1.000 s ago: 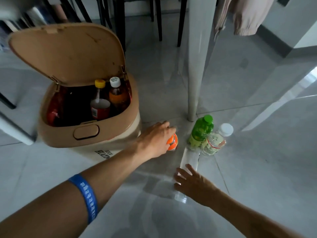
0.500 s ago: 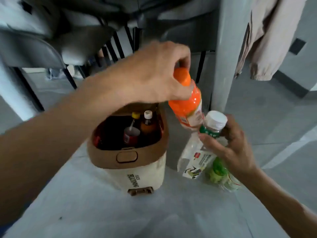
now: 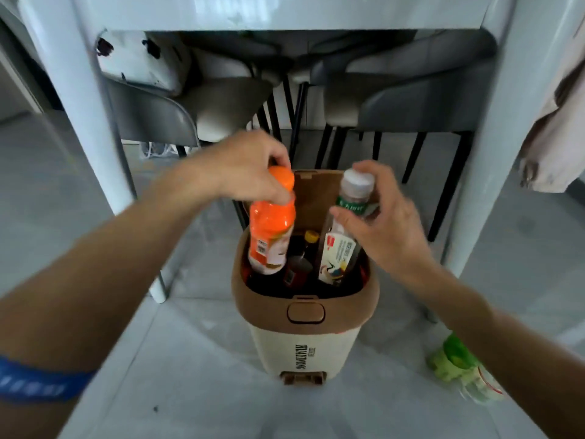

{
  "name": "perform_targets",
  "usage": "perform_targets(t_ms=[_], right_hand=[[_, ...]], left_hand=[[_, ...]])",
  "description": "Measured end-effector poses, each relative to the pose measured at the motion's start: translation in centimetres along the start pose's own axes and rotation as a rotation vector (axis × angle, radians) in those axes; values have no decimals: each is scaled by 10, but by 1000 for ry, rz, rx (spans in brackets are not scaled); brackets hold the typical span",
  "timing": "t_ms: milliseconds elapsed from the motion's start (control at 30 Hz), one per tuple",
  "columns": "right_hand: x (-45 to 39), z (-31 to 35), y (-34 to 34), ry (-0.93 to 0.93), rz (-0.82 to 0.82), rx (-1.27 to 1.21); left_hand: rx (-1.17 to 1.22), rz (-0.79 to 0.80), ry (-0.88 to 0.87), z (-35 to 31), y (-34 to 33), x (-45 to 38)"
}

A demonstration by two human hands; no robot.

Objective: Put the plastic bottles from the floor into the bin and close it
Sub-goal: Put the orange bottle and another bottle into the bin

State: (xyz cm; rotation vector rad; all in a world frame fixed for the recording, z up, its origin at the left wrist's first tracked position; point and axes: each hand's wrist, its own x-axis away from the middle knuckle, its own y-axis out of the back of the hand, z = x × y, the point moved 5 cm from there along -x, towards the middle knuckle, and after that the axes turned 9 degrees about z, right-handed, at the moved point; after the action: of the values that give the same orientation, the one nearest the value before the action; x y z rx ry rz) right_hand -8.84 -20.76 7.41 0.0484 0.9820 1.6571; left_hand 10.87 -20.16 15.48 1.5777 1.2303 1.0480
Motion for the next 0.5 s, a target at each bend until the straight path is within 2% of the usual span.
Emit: perform_targets(t_ms=[167,300,500], right_hand=[[2,-25,-40,-78,150,124],[3,-36,-52,-79,183,208],[7,-56,-61,-69,234,410]], left_hand=[[-112,-107,-52,16,-33,-23],[-181,-134,-87,20,-44,-27],[-137,-14,-84,33,-88,-37]])
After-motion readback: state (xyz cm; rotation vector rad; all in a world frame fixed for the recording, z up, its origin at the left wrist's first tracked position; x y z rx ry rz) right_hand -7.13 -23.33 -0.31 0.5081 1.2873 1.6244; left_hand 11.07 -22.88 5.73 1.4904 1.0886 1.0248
